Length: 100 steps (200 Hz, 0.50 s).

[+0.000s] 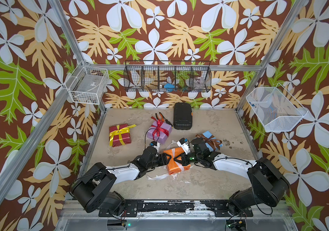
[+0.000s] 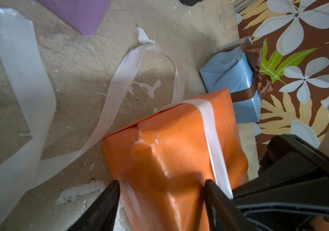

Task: Untie the ribbon bows on the gift boxes
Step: Pull the ribbon from the gift box.

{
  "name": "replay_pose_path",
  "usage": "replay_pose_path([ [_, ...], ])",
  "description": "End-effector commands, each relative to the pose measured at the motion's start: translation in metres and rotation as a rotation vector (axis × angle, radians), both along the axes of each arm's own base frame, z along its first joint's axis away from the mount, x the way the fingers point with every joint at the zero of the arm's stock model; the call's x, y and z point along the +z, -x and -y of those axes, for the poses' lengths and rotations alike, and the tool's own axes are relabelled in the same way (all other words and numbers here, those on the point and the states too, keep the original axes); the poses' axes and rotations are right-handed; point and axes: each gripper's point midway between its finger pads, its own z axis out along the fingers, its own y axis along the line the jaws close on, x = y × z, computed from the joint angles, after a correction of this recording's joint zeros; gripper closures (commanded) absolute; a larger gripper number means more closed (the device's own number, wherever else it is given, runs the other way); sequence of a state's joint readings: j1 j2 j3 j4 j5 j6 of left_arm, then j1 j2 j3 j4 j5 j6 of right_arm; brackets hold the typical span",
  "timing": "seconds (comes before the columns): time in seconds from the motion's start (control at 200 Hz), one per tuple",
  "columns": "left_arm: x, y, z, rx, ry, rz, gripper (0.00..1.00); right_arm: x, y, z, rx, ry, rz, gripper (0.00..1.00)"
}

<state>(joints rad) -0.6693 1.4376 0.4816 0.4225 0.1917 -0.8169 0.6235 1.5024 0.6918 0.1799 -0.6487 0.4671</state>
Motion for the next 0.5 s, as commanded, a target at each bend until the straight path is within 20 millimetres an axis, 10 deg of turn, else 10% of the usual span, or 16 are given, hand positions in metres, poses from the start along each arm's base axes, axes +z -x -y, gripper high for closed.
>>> replay_pose_path([
  [0.0, -0.017, 0.011, -0.009, -0.011, -0.067, -0.056, 0.27, 0.024, 0.014, -0.009, 0.071, -0.121, -0.029, 1.00],
  [0.205, -0.013, 0.011, -0.006, -0.022, -0.061, -0.054, 0.19, 0.056, 0.014, -0.011, 0.080, -0.251, -0.019, 1.00],
  [0.495, 0.016, 0.019, 0.007, -0.066, 0.084, -0.028, 0.00, 0.051, 0.008, -0.003, 0.038, -0.263, -0.037, 1.00],
])
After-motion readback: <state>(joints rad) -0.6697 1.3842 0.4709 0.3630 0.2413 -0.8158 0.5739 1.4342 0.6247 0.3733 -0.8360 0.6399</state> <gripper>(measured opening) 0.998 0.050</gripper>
